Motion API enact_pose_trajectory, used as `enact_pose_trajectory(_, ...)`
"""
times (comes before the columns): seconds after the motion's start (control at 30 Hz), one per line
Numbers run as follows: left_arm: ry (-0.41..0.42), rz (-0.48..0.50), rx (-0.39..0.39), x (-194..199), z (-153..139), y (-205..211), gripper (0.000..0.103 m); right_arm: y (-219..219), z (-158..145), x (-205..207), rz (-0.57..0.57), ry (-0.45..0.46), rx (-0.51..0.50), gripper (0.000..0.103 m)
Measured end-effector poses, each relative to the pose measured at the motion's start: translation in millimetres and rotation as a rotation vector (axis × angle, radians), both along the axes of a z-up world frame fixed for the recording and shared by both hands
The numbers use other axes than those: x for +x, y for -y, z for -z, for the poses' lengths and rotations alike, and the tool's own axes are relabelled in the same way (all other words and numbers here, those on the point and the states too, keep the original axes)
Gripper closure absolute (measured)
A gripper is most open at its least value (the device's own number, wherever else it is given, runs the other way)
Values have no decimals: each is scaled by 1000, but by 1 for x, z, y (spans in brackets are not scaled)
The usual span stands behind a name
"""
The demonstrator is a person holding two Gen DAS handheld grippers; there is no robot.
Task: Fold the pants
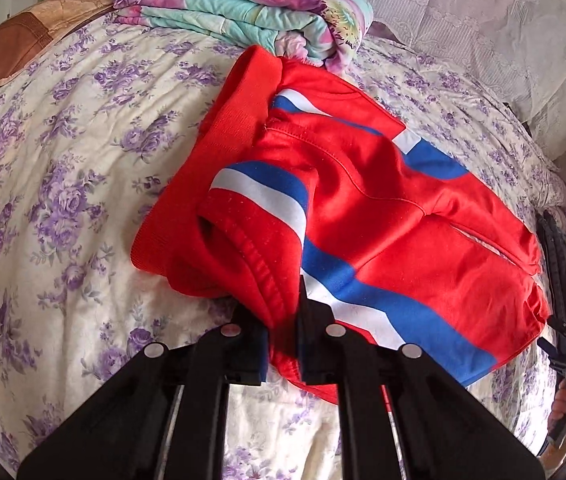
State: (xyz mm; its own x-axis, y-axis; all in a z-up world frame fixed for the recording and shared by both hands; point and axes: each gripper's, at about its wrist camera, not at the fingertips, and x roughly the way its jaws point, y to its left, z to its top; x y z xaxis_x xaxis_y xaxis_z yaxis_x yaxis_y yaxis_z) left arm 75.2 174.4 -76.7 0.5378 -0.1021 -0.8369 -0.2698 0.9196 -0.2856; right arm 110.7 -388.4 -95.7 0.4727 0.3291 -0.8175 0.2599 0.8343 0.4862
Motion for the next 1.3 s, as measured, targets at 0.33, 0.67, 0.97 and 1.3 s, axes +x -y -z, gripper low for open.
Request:
enact_pose_trajectory(0.33, 29, 15, 36, -13, -12, 2, 94, -2, 1, -15, 49, 87, 51, 99)
enact_pose_trajectory(0.67, -37, 92, 69, -62, -3, 14, 93, 13, 10, -111, -13, 42, -42, 95)
enact_pose_trajectory(0.97, 66, 42, 229, -106, -56, -7, 27, 21, -29, -129, 27, 36, -344, 28)
enact_pose_trajectory(1.3, 12, 229, 98, 48, -59, -11, 27, 13, -57, 19, -50, 86, -99, 24)
